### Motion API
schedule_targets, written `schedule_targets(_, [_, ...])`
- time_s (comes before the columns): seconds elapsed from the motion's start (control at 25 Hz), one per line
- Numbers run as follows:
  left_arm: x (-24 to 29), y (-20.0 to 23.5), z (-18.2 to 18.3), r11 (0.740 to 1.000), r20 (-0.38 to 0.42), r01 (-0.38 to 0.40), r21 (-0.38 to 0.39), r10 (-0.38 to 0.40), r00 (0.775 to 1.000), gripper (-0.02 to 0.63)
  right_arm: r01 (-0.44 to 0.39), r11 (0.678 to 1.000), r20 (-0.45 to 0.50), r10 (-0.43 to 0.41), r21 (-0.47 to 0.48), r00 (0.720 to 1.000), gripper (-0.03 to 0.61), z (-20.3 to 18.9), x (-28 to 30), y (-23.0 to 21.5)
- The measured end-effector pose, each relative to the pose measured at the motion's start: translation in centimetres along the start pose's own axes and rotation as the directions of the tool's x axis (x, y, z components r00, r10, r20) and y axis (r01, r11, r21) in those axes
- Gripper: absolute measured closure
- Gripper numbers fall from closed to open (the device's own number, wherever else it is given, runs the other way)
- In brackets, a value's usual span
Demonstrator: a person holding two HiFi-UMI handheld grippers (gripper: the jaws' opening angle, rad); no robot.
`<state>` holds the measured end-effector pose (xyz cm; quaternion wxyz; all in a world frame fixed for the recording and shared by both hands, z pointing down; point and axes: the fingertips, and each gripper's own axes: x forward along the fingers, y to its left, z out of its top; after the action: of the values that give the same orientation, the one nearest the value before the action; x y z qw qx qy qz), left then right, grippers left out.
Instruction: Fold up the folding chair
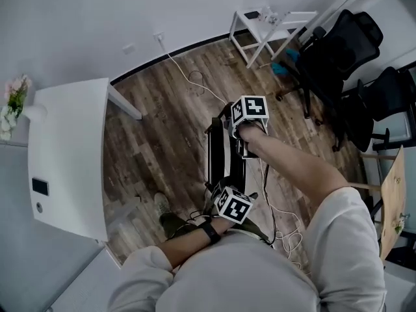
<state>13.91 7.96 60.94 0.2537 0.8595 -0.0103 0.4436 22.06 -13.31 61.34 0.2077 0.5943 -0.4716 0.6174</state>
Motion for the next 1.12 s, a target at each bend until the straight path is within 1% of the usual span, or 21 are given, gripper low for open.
schedule_targets(0.08, [-0.2, 1.0, -0.2, 0.999, 0.009, -0.035, -0.001, 0.035, 0.999, 0.192, 0.017, 1.0, 0.006, -0.017, -0.005, 1.0, 0.432, 0.1, 0.4, 1.1])
schedule_targets(0.2, [-1.4, 2.3, -0.8, 0.998, 0.001, -0.056, -0.006, 0.056, 0.998, 0.246, 0.045, 0.999, 0.014, -0.045, -0.014, 0.999, 0.437, 0.2, 0.9, 2.4])
schedule_targets(0.28, [-2.4, 3.4, -1.4, 0.998, -0.009, -0.07, -0.009, 0.07, 0.998, 0.269, 0.073, 0.997, 0.022, -0.073, -0.025, 0.997, 0.445, 0.3, 1.4, 3.6])
schedule_targets(0.4, [-4.3, 5.4, -2.5, 0.997, -0.003, -0.077, -0.022, 0.077, 0.997, 0.298, 0.117, 0.992, 0.034, -0.116, -0.047, 0.993, 0.456, 0.3, 2.3, 6.1])
schedule_targets(0.6, [-7.9, 9.4, -5.0, 0.997, 0.01, -0.068, -0.032, 0.068, 0.998, 0.324, 0.17, 0.982, 0.028, -0.168, -0.083, 0.985, 0.459, 0.2, 4.1, 10.7])
schedule_targets(0.72, [-10.2, 11.7, -6.5, 0.997, 0.02, -0.06, -0.057, 0.061, 0.998, 0.336, 0.188, 0.978, 0.023, -0.187, -0.088, 0.982, 0.462, -0.1, 5.1, 13.5])
schedule_targets(0.92, [-14.7, 16.0, -8.9, 0.995, 0.042, -0.058, -0.081, 0.061, 0.997, 0.341, 0.188, 0.979, 0.018, -0.187, -0.085, 0.982, 0.465, -0.2, 6.9, 19.5])
schedule_targets(1.12, [-19.6, 21.2, -11.5, 0.992, 0.064, -0.058, -0.109, 0.066, 0.996, 0.345, 0.18, 0.978, 0.021, -0.179, -0.107, 0.984, 0.465, 0.2, 9.3, 26.9])
